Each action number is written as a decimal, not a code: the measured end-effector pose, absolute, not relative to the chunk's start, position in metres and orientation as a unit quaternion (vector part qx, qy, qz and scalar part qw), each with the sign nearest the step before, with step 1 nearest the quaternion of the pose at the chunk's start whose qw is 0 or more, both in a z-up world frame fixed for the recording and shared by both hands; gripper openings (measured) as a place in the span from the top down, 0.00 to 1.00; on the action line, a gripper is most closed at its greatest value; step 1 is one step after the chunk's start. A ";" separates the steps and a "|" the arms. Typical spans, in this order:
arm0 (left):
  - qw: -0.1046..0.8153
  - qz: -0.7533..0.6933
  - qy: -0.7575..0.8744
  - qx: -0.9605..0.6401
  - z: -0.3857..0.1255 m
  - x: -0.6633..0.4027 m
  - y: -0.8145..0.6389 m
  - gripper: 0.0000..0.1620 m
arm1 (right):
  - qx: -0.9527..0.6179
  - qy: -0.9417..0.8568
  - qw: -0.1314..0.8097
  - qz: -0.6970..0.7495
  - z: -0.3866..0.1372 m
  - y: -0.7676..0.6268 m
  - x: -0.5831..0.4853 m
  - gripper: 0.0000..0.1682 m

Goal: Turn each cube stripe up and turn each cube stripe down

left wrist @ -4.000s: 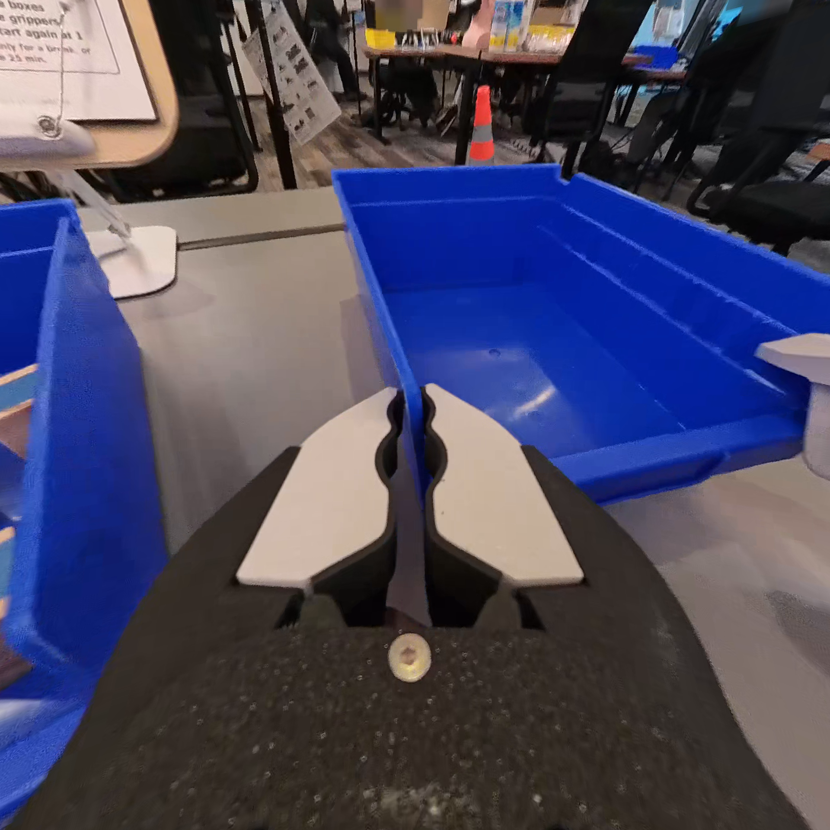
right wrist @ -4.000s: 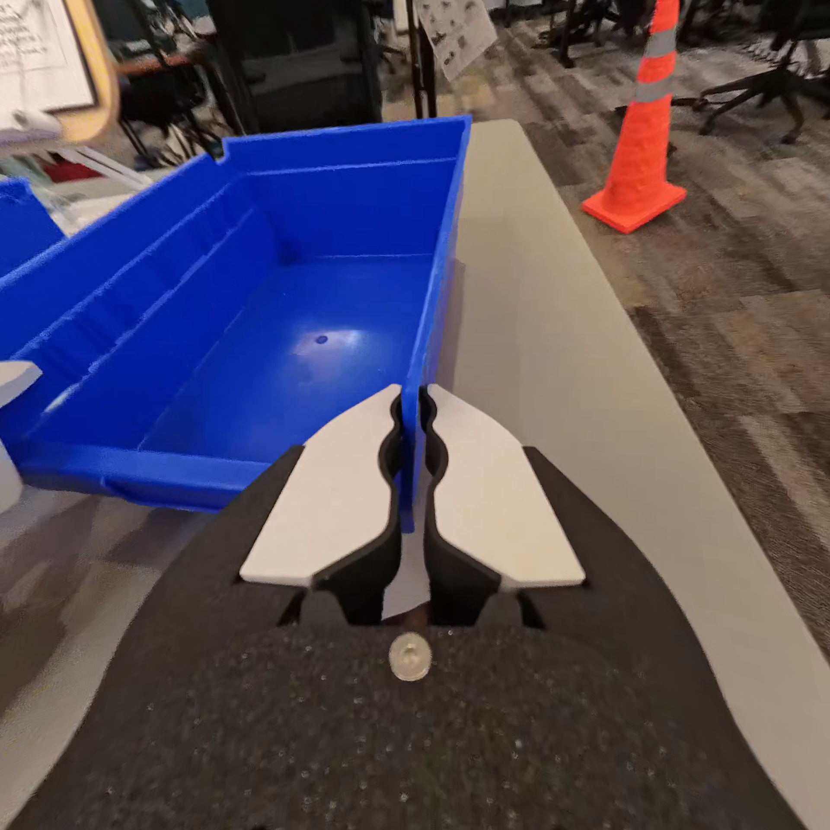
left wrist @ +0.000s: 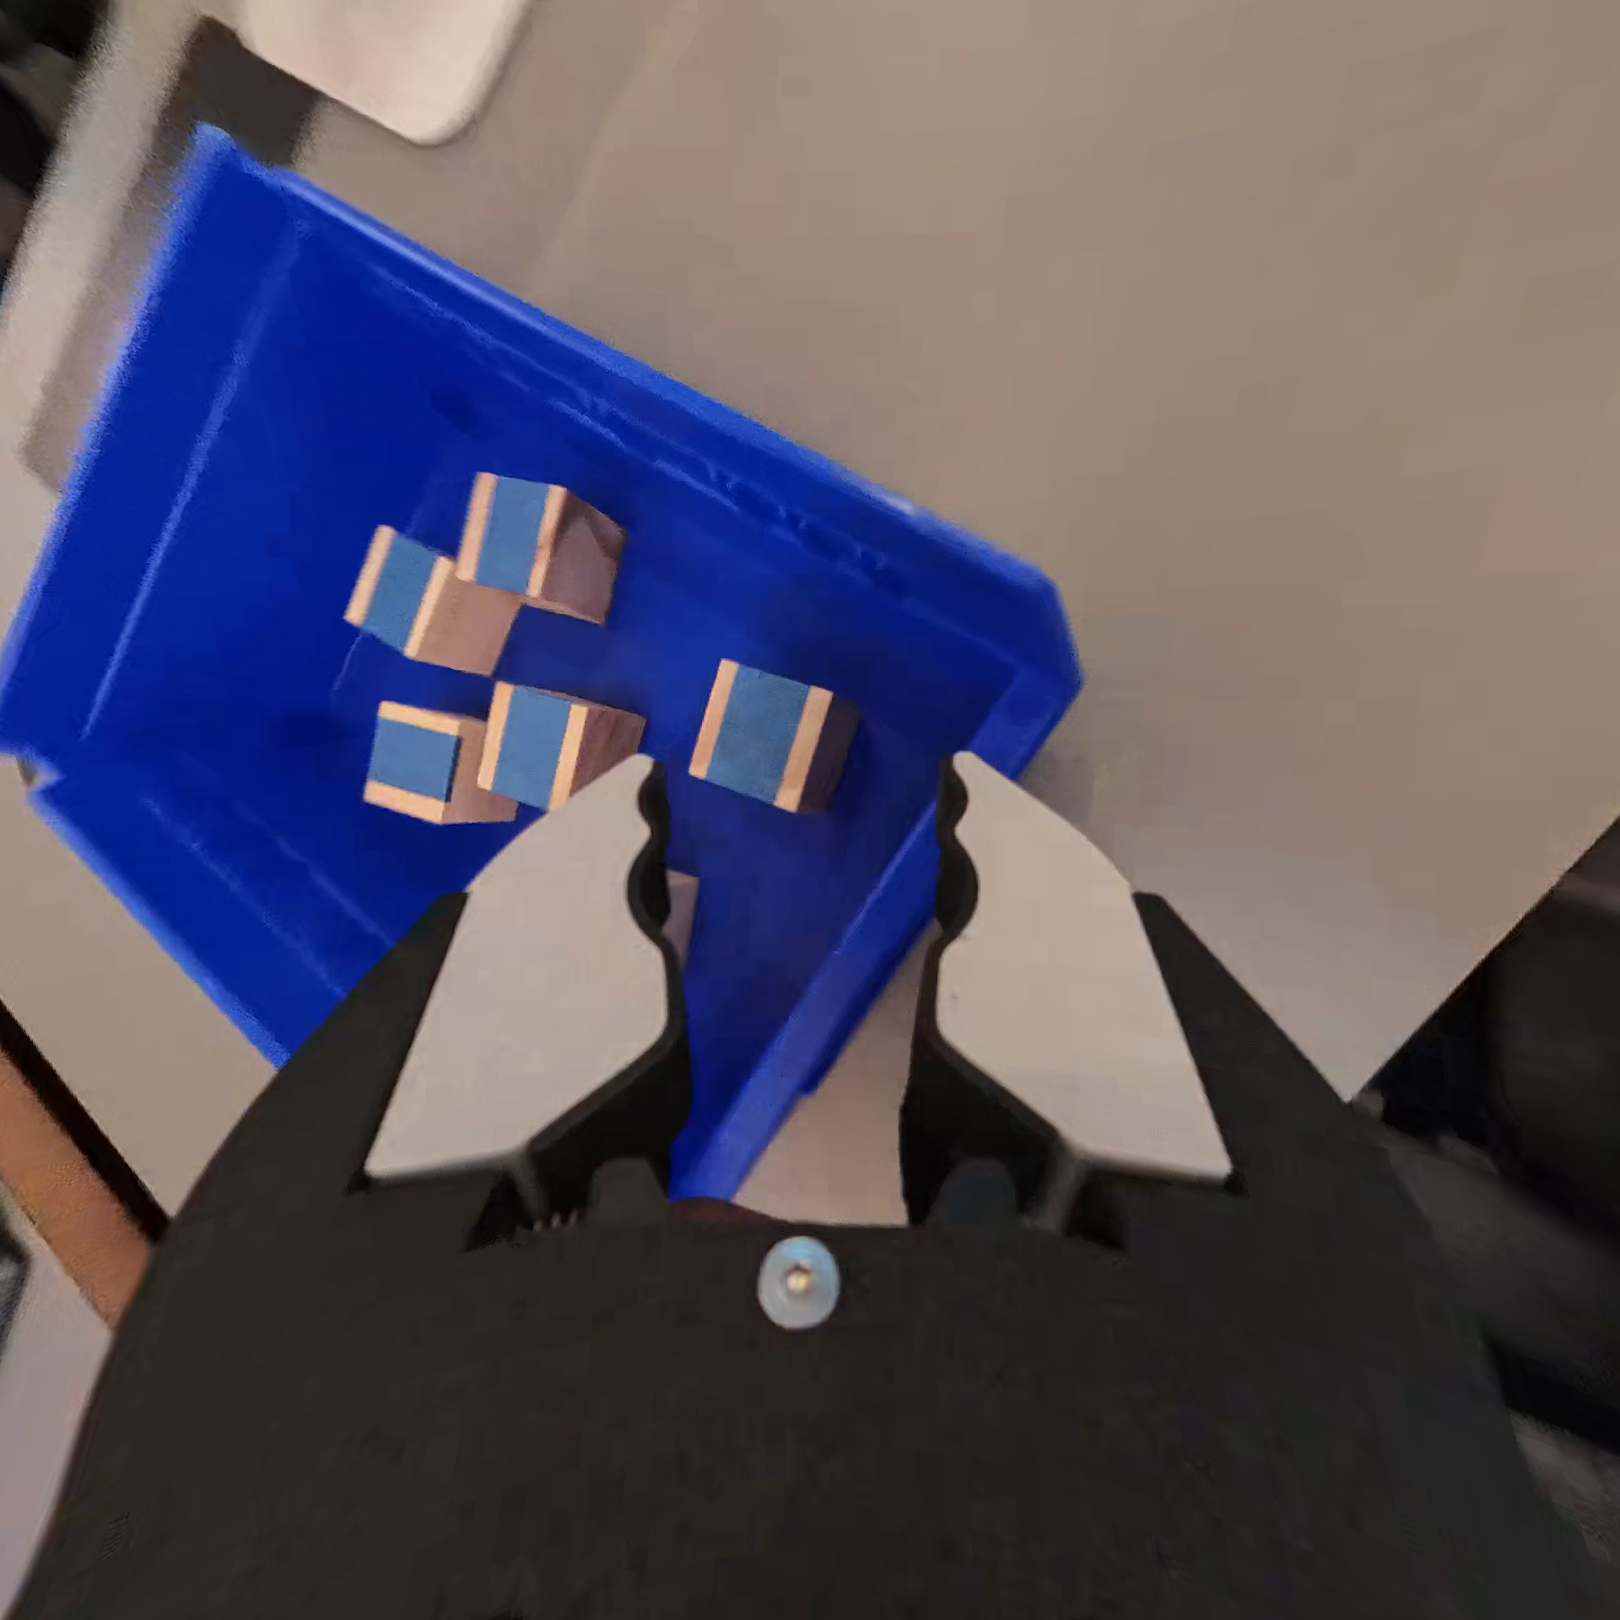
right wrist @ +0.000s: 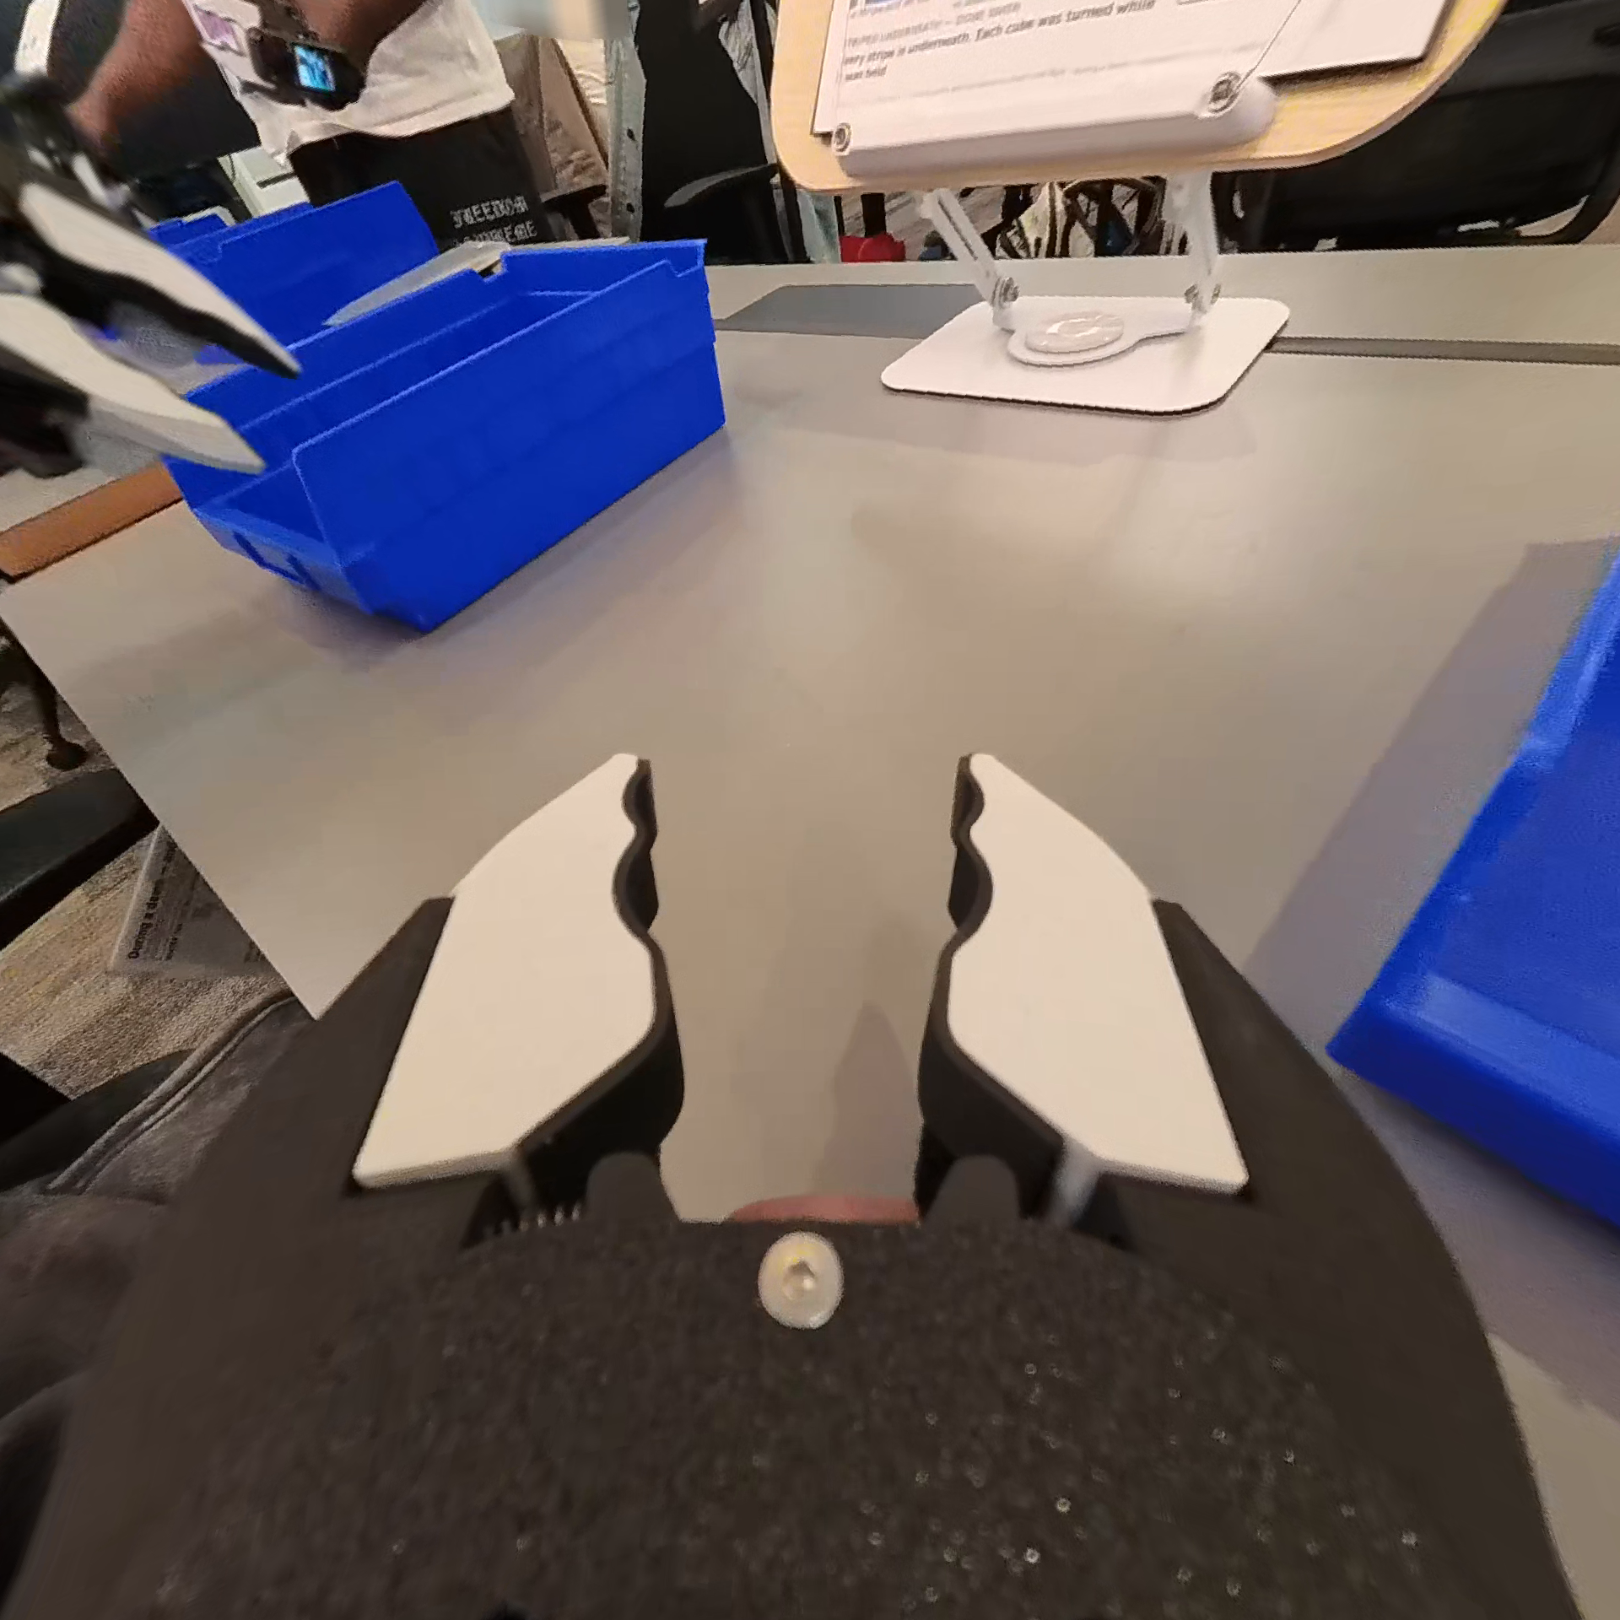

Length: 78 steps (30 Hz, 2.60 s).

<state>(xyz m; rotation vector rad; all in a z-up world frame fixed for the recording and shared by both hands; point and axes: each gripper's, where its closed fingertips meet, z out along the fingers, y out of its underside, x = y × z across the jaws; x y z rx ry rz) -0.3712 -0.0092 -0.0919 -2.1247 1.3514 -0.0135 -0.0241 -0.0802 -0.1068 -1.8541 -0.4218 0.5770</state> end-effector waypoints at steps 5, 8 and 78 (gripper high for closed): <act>0.159 -0.006 0.567 -0.808 -0.135 -0.375 0.028 0.62 | -0.787 -0.177 0.537 0.246 -0.111 -0.082 -0.024 0.62; 0.092 -0.046 0.583 -0.806 -0.156 -0.371 0.026 0.63 | -0.787 -0.173 0.536 0.253 -0.111 -0.082 -0.023 0.63; 0.382 -0.630 0.345 -0.581 0.001 -0.121 -0.043 0.58 | -0.620 -0.285 0.444 0.581 -0.023 -0.044 -0.132 0.73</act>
